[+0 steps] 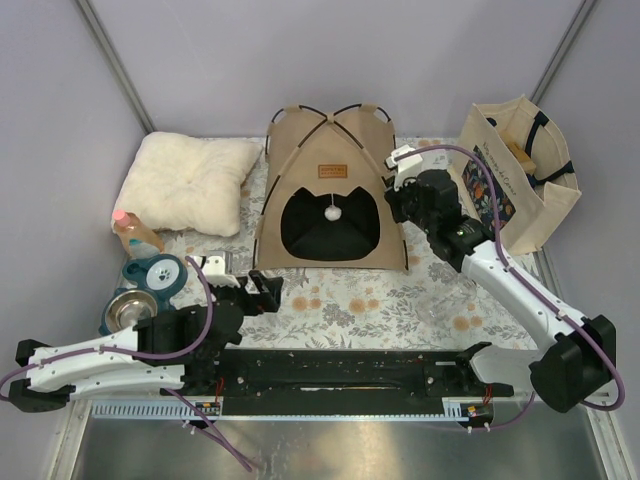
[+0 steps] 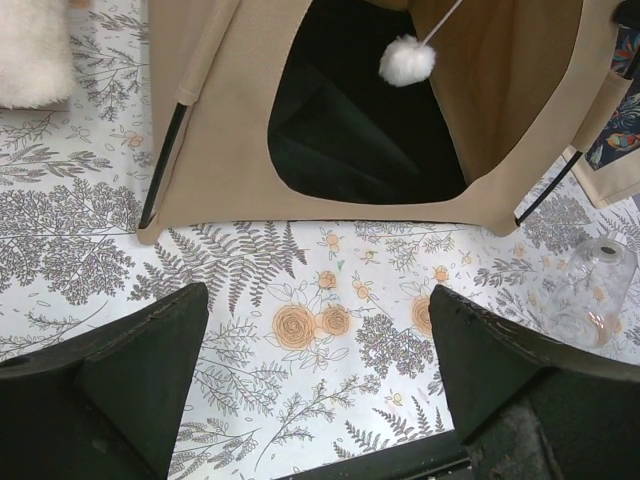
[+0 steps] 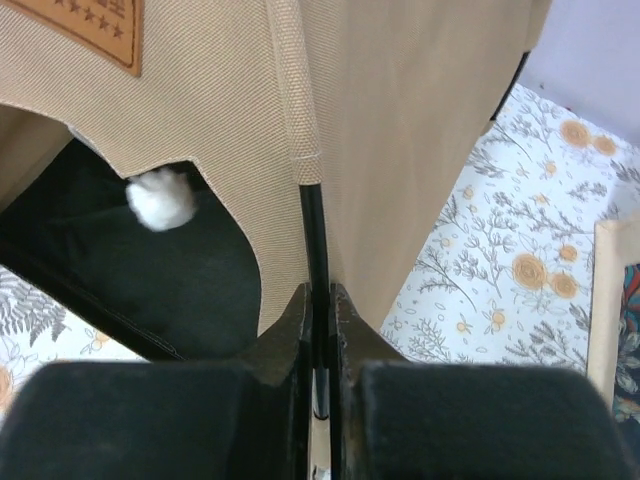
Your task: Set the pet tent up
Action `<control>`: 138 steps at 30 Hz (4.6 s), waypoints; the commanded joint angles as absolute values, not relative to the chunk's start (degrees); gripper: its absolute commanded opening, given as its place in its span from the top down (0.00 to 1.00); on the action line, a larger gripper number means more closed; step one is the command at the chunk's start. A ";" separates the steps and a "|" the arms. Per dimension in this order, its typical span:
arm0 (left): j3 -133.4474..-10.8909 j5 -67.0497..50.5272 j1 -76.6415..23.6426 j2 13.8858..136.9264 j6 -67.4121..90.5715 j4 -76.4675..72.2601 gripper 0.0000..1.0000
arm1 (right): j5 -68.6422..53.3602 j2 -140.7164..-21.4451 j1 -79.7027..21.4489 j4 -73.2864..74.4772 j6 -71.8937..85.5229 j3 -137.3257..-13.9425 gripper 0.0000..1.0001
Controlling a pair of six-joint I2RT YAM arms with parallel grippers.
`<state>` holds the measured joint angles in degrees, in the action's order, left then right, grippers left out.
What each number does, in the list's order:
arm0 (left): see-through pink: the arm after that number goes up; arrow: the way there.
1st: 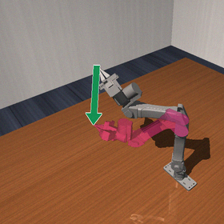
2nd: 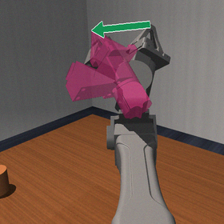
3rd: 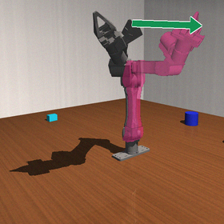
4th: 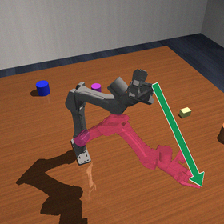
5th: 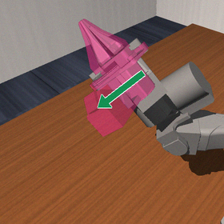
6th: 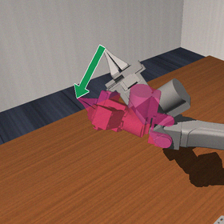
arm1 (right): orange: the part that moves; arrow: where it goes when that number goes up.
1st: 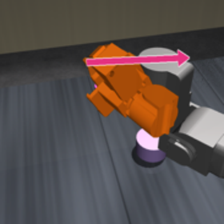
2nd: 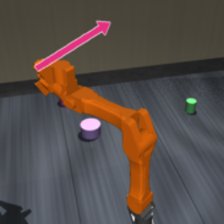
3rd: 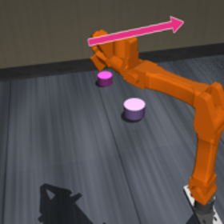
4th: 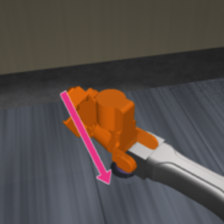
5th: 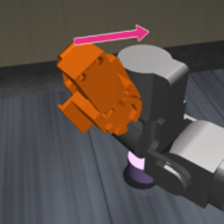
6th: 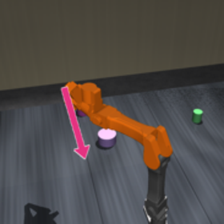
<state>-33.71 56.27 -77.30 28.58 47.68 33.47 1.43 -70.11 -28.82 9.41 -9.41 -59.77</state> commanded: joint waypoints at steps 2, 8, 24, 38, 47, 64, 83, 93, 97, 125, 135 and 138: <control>-37.00 60.02 -77.25 29.62 45.97 32.70 0.05 | 9.40 -69.61 -28.39 5.36 -7.56 -60.29 0.63; -42.17 58.37 -72.09 35.49 28.16 19.27 0.01 | 8.61 -62.15 -28.39 4.30 -1.33 -58.88 0.01; -79.18 24.35 -17.95 72.93 21.01 24.79 0.01 | 10.73 -54.93 -28.39 18.89 19.68 -66.45 0.00; -102.10 16.53 -2.29 111.33 19.68 24.60 0.01 | 5.98 -49.75 -28.39 22.24 23.12 -63.28 0.00; -108.54 12.14 -1.06 127.34 24.70 34.27 0.01 | 7.64 -50.10 -28.30 22.59 23.03 -63.46 0.00; -108.12 0.89 -0.61 108.13 19.51 22.79 1.00 | 5.54 -48.52 -28.39 19.69 24.96 -61.26 0.00; -87.19 -18.12 -1.76 64.71 29.35 15.27 1.00 | 1.85 -45.17 -28.39 20.99 26.02 -58.79 0.01; -81.58 -25.30 -1.84 47.47 40.33 22.94 1.00 | 0.18 -43.42 -28.39 26.18 27.68 -61.08 0.00; -74.64 -28.64 -1.85 41.23 46.74 20.05 1.00 | -2.63 -42.02 -28.39 27.86 28.65 -61.61 0.00; -49.75 2.19 -50.45 60.20 47.65 3.86 0.25 | -10.19 -40.26 -28.39 27.60 29.45 -50.99 0.01; -43.60 8.17 -50.45 46.42 37.71 11.07 0.01 | -10.55 -41.57 -28.39 12.59 29.53 -37.37 0.01; -41.05 11.32 -50.62 41.15 39.54 14.49 0.01 | -11.25 -44.64 -28.48 6.96 30.23 -35.25 0.01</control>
